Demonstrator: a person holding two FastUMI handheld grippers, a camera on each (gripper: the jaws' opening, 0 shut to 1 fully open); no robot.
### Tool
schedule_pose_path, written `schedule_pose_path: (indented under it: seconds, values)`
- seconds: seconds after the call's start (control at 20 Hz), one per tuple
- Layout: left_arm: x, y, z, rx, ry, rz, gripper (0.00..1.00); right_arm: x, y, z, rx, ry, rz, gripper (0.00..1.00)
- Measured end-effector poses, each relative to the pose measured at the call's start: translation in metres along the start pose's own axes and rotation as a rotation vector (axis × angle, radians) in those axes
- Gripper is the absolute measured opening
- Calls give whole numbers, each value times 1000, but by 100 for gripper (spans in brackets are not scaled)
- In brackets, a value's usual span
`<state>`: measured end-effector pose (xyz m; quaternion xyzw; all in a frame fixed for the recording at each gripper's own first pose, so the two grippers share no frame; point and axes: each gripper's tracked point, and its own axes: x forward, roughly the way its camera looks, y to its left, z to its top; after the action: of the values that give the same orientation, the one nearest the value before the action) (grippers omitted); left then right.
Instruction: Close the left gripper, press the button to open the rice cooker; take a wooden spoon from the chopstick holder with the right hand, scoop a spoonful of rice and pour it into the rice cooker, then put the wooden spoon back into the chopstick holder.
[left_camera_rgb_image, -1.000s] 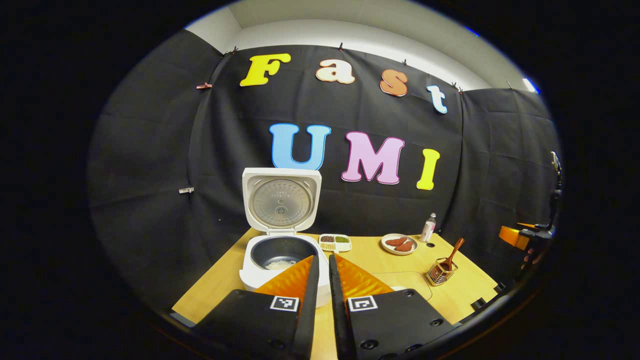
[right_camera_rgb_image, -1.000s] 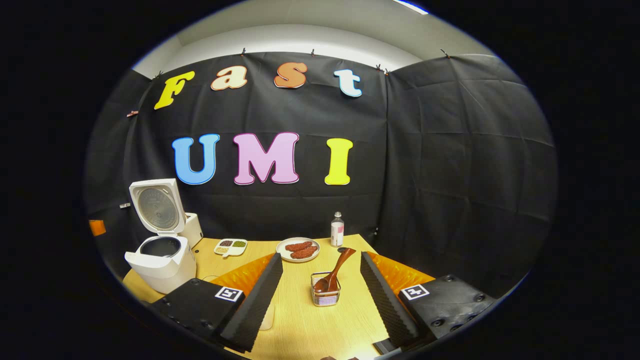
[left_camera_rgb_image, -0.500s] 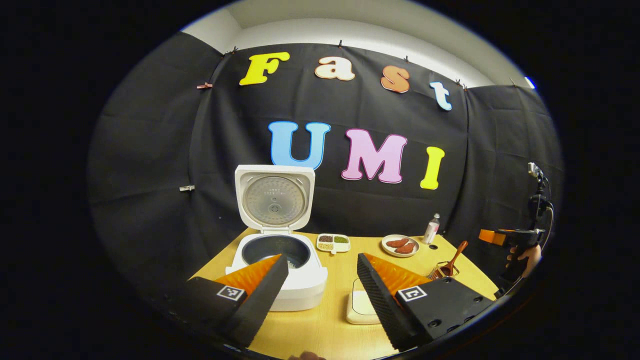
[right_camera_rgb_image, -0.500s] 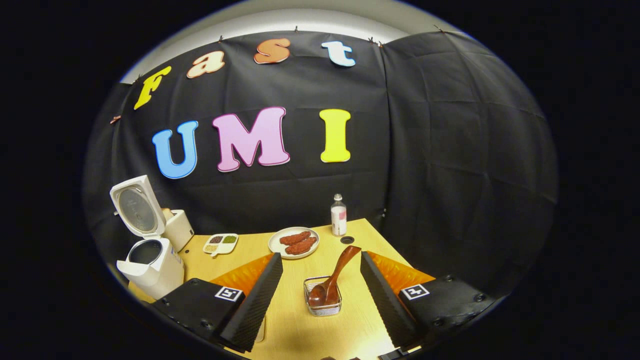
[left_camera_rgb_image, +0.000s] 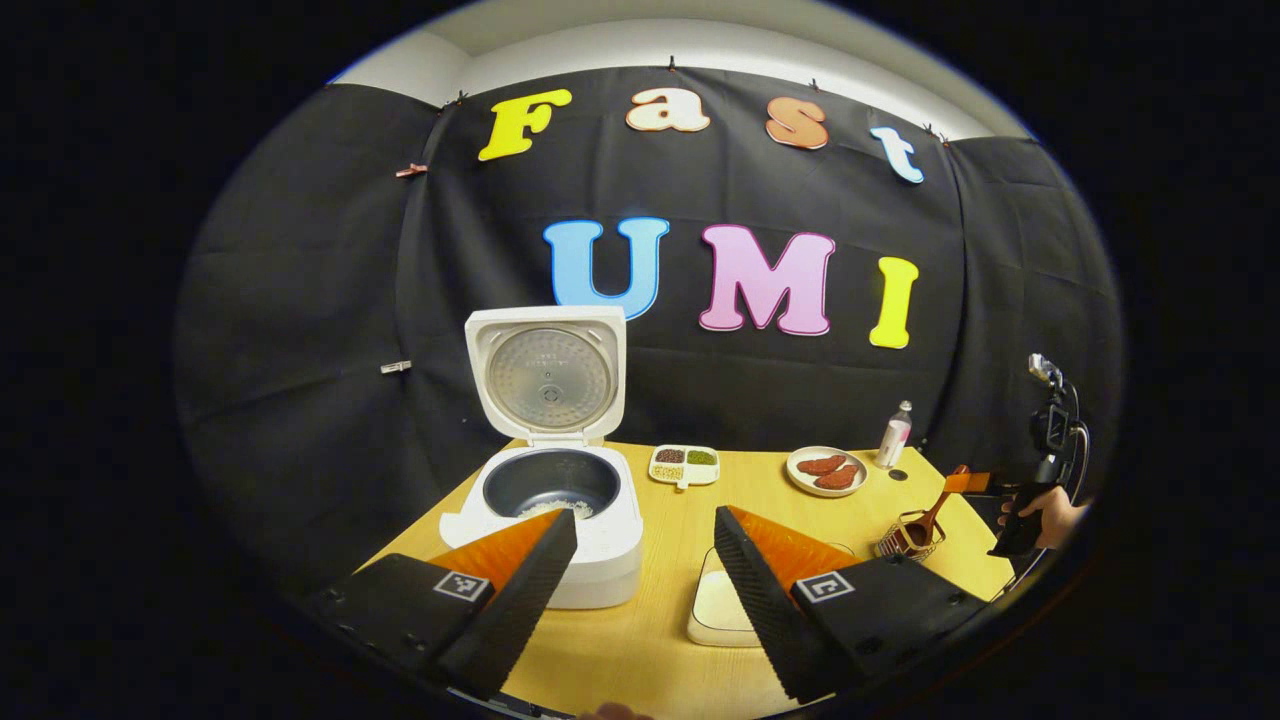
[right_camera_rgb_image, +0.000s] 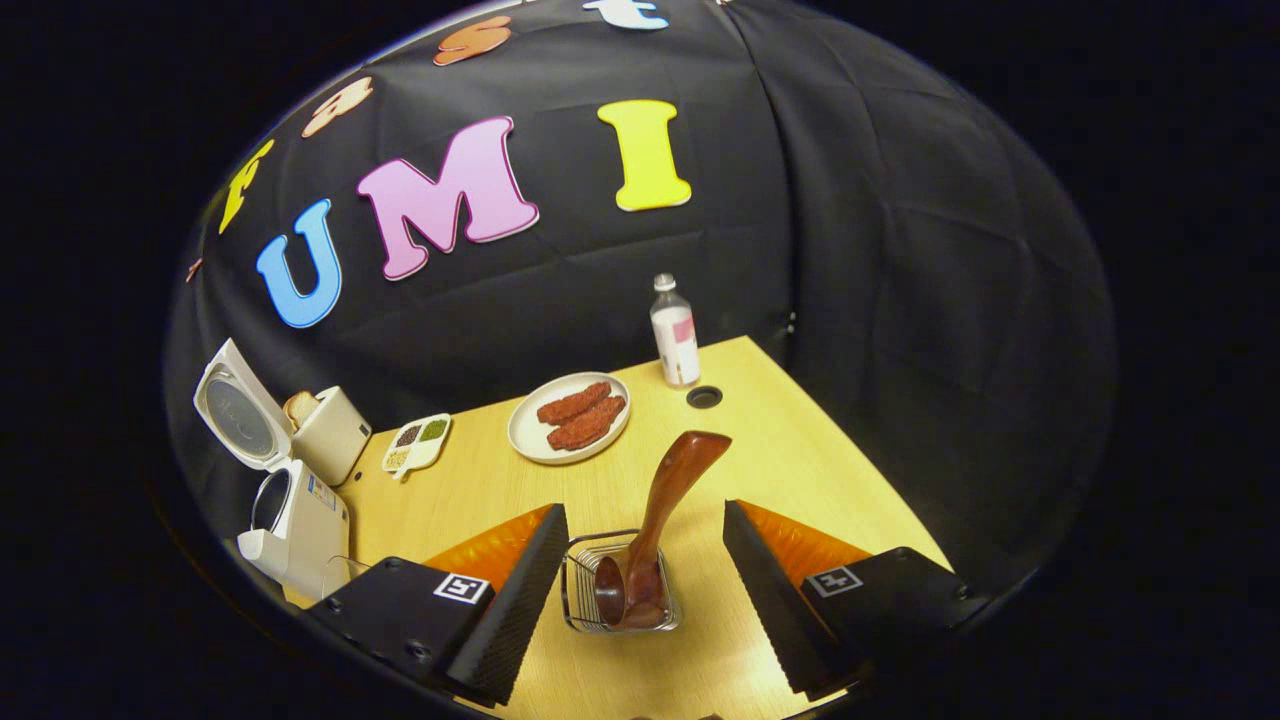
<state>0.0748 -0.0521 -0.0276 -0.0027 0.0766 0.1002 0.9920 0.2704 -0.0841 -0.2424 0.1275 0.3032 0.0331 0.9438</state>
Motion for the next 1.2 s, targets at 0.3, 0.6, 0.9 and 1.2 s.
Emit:
schedule_pose_path:
  seconds: [0.3,0.6,0.9,1.2]
  values:
    - [-7,-8,-23,-2,63,79,95,52,6,-24,132,136,55,99]
    - [-18,-15,-45,-35,98,106,95,79,4,-18,248,141,54,53]
    - [-27,-16,-56,-28,112,106,95,73,-2,-15,168,115,34,21]
    - [-23,-17,-56,-40,96,65,95,40,12,26,93,1,49,17]
